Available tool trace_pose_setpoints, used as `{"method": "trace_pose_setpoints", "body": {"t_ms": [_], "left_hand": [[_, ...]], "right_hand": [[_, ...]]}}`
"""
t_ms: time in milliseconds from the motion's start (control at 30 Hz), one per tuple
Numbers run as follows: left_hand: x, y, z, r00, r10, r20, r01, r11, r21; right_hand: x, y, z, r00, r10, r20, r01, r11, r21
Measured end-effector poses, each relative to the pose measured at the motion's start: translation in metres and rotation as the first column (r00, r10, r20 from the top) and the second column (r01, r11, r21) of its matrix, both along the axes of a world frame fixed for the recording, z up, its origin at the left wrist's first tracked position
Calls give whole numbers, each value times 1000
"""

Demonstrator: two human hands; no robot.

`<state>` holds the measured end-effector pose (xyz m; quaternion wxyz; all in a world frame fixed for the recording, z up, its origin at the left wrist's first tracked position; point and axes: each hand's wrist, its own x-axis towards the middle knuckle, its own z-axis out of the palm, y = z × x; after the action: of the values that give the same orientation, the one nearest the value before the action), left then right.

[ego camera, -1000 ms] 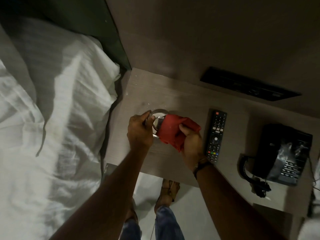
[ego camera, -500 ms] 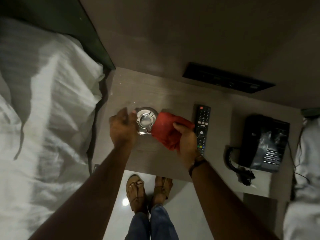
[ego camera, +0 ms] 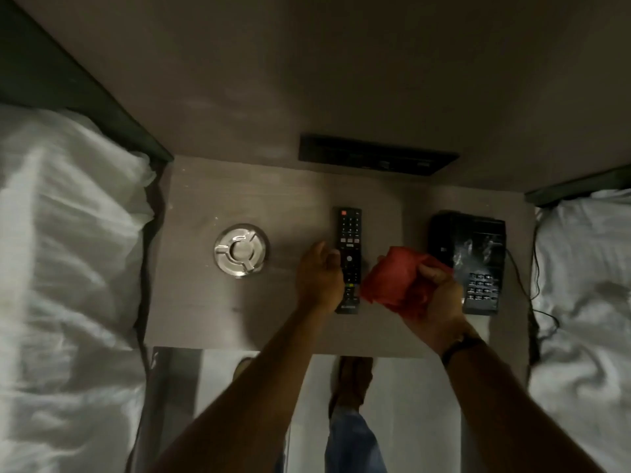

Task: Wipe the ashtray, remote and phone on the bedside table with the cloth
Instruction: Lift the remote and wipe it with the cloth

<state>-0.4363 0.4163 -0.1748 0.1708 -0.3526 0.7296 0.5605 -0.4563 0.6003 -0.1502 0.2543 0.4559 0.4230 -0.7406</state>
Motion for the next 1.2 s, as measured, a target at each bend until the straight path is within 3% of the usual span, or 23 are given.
{"method": "trace_pose_setpoints", "body": {"t_ms": [233,567,733,900,967,1100,1200], "left_hand": [[-25,32,-22,980,148,132,-156,986,50],[-10,32,-31,934,354,36,-350,893,284],[3,24,-26,928,371,37,-317,736,598],[11,26,-11,893,400,206,-413,548,727],[14,27,-9,894,387,227,-411,505,759],[15,26,-2,899,404,167,-349,434,830],[13,30,2,902,406,148,-324,406,855]], "right_hand": [[-21,0,-34,987,158,1,-157,986,-45],[-31,16,-36,968,242,-67,-248,963,-104],[-29,16,-19,965,254,-68,-261,956,-134],[-27,10,14,961,239,-137,-259,954,-154],[-31,13,33,961,212,-180,-233,966,-108],[-50,22,71,920,230,-317,-193,971,143],[-70,1,82,776,411,-479,-258,899,353]]}}
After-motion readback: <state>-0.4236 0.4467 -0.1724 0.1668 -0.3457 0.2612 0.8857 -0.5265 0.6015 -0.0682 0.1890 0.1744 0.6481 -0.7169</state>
